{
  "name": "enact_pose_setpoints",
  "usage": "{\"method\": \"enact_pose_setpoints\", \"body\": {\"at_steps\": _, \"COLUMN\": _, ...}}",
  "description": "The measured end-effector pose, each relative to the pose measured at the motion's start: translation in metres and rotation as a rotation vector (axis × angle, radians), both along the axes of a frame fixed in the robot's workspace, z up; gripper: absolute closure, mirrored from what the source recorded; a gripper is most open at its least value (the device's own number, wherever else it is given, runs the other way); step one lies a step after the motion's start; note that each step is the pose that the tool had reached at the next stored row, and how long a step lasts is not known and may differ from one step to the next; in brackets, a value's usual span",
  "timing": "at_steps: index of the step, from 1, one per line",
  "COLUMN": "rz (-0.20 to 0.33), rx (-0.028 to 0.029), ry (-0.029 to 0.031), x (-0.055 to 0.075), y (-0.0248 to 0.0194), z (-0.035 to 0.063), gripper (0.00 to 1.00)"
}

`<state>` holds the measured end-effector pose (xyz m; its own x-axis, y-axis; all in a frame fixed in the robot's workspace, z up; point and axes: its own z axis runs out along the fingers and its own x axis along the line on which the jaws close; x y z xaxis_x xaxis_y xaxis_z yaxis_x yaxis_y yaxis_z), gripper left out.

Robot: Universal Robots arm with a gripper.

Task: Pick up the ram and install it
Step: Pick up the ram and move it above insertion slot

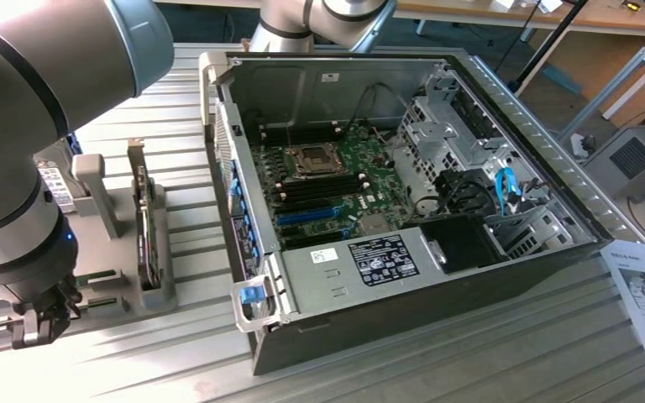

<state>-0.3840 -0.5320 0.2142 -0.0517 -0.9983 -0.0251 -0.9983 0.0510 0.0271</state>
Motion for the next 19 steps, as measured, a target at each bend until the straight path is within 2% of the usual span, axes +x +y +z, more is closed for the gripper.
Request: {"method": "enact_pose_setpoints", "body": {"at_steps": 19, "rz": 0.0, "rx": -0.0003, "ry": 0.0001, "x": 0.0, "y": 0.0006, "z": -0.0037, "gripper": 0.76}}
